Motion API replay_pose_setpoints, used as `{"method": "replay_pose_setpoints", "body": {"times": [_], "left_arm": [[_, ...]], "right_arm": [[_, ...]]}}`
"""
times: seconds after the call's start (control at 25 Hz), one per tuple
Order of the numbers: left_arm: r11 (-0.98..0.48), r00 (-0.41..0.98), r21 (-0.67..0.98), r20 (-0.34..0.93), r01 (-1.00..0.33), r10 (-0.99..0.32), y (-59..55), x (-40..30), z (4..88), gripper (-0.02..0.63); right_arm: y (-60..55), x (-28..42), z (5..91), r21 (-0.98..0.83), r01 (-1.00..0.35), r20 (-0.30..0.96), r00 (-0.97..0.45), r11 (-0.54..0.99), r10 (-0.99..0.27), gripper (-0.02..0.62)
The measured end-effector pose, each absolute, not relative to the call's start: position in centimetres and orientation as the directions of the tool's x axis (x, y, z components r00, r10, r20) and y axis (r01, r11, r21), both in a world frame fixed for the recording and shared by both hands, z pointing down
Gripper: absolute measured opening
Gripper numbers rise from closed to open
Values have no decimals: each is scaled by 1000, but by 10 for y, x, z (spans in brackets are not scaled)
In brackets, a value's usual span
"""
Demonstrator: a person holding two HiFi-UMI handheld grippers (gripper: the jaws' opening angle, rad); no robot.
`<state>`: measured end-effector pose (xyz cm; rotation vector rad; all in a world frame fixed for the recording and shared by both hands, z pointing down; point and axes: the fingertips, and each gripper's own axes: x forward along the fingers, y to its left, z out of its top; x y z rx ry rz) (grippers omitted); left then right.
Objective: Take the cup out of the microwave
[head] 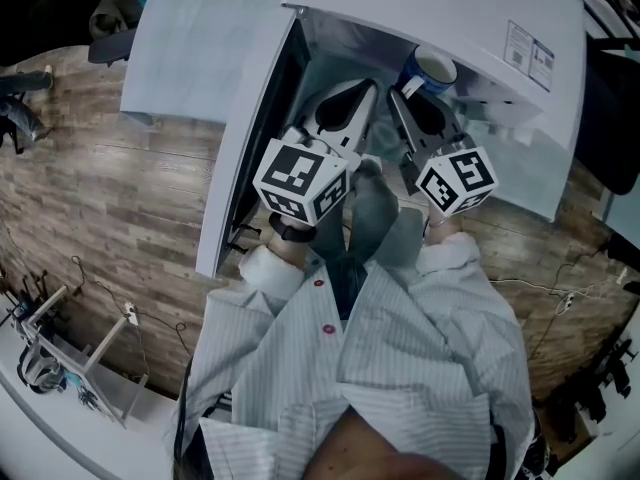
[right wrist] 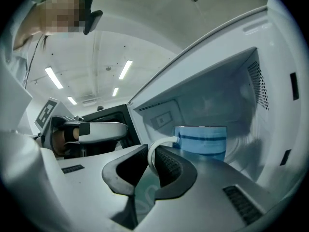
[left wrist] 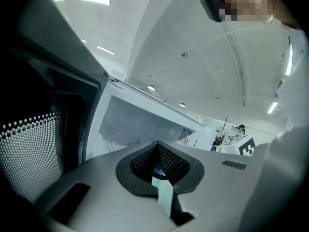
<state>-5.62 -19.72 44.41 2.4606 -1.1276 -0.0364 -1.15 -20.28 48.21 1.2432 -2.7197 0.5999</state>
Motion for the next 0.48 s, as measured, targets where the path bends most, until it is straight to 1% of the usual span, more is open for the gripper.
{"method": "replay_pose_setpoints", "body": {"times": [0.48], "left_arm": [[-576,651,352,143,-737,-746,-194,-51,412,8]], "right_arm": [[-176,1,456,-391,-697,229,-706,601,-671,66]]}}
